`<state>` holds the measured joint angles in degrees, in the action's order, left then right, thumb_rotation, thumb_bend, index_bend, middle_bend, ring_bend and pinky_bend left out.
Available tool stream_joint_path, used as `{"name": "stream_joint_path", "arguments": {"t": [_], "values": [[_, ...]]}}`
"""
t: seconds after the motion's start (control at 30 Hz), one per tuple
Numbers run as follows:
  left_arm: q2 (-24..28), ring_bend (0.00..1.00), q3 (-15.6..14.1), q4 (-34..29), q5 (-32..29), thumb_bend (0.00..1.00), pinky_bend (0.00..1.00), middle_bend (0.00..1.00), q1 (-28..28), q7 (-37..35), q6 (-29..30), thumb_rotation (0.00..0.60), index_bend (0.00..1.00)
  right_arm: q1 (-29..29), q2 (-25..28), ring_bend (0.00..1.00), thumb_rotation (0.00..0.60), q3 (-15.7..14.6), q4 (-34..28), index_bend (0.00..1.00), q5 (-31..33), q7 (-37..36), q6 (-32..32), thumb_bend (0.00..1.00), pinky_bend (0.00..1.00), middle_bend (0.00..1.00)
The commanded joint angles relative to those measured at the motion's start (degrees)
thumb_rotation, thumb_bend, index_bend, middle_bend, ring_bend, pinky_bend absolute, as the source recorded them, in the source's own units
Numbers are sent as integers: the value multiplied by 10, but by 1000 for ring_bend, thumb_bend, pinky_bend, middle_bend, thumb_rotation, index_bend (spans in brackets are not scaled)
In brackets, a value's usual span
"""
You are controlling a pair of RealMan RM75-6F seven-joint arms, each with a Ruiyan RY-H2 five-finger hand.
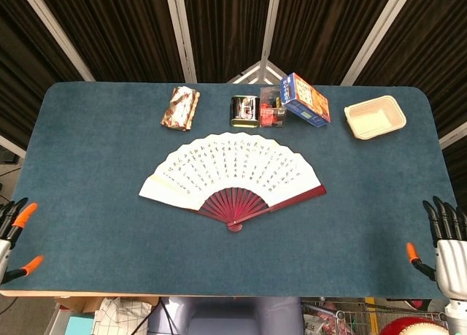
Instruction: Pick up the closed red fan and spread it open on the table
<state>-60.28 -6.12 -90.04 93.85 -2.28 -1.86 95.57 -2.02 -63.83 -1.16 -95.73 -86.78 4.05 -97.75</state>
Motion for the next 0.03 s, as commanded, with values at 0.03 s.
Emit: {"name": "stream_joint_path", "arguments": {"t": [0.03], "values": [[-6,0,9,13,-6,19,0,0,9,-13,10,600,0,1,-8,0,600,4,11,0,-6,6,4,357,0,0]]}}
